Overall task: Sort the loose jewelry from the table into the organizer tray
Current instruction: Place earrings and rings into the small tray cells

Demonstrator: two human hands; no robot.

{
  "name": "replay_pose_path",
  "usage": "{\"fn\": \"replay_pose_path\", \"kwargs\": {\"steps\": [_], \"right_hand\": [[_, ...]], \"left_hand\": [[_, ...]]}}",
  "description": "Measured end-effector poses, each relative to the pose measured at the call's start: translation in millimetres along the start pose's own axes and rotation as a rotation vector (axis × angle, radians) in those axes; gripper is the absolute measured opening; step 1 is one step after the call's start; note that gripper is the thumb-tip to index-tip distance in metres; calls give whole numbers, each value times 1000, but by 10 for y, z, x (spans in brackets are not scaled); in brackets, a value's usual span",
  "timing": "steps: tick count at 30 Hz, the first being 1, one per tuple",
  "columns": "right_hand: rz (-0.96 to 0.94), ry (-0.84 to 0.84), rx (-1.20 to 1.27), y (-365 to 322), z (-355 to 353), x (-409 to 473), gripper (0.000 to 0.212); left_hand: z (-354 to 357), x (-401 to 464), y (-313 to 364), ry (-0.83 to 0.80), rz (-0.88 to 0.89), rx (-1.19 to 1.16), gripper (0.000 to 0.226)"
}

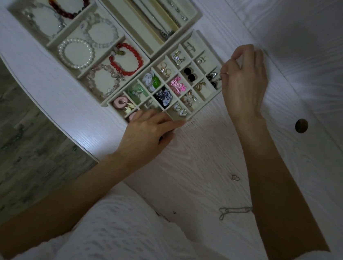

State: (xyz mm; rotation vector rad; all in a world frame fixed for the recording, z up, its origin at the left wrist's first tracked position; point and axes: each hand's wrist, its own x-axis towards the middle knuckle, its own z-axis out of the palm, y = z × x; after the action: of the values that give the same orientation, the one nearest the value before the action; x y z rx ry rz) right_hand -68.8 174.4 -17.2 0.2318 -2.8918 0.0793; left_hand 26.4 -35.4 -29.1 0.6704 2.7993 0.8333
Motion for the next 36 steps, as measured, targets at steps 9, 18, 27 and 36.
{"fn": "replay_pose_path", "kwargs": {"steps": [9,18,27,36], "right_hand": [[54,42,87,-13,-2,35,12],[109,-75,172,18,-83,-112,10],[110,-131,27,-43,39,-28,5],[174,1,56,-119,50,-9,16]], "left_hand": [[1,3,0,0,2,-6,34],[5,-2,-7,2,4,-18,34],[9,-6,-9,4,10,-9,35],[30,-18,-26,22,14,-12,34]]}}
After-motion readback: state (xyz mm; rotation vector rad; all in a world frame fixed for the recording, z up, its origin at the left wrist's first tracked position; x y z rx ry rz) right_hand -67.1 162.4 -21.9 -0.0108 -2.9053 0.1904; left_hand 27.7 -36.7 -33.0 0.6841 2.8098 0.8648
